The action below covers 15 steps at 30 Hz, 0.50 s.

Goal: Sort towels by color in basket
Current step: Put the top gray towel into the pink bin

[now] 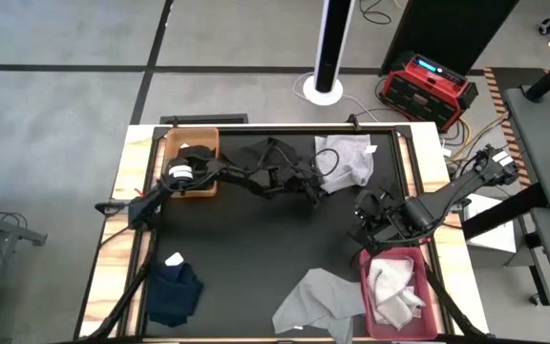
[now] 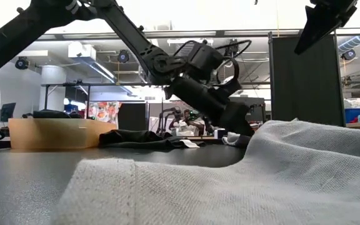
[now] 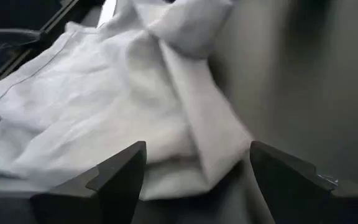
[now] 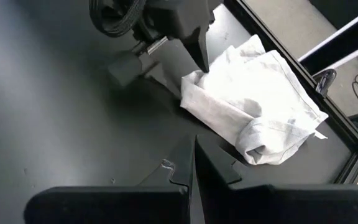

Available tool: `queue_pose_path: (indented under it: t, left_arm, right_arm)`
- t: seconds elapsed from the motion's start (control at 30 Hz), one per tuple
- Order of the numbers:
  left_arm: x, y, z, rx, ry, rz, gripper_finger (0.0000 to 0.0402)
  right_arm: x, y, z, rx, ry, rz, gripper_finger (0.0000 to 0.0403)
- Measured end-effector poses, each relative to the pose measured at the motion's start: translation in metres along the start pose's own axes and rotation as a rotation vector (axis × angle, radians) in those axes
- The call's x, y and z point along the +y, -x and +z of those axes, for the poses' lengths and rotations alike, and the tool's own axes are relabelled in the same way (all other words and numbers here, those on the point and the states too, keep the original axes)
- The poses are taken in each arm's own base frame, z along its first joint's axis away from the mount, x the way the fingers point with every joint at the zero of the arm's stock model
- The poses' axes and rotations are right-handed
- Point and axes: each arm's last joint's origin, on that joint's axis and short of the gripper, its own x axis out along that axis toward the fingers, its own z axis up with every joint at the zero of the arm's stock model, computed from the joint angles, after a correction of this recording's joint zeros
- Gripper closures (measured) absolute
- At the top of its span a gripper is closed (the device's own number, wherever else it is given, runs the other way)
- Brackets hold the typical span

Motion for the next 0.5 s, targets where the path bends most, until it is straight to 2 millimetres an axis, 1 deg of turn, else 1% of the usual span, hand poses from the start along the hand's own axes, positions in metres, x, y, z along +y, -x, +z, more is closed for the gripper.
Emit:
queue_pose_path:
  t: [0.17, 0.3, 0.4, 0.5]
  left_arm:
    - [-0.0002, -0.0071, -0.0042, 0.024, -0.026, 0.000, 0.0147]
    - [0.0016, -0.0072, -0.0046, 0.019, -0.028, 0.005, 0.0179]
    - [0.0010, -0.0074, -0.0070, 0.031, -0.048, 0.003, 0.0224]
    - [0.0006, -0.0074, -0.0065, 0.028, -0.061, 0.002, 0.0297]
  right_arm:
    - [0.0000, -0.0001, 0.0000, 0.000, 0.000, 0.000, 0.0394]
    - [0.0000, -0.0001, -0.0001, 0.000, 0.001, 0.000, 0.0394]
    - [0.0000, -0.0001, -0.0001, 0.000, 0.001, -0.001, 0.0394]
    - [-0.0001, -0.0001, 0.0000, -0.005, 0.001, -0.004, 0.0394]
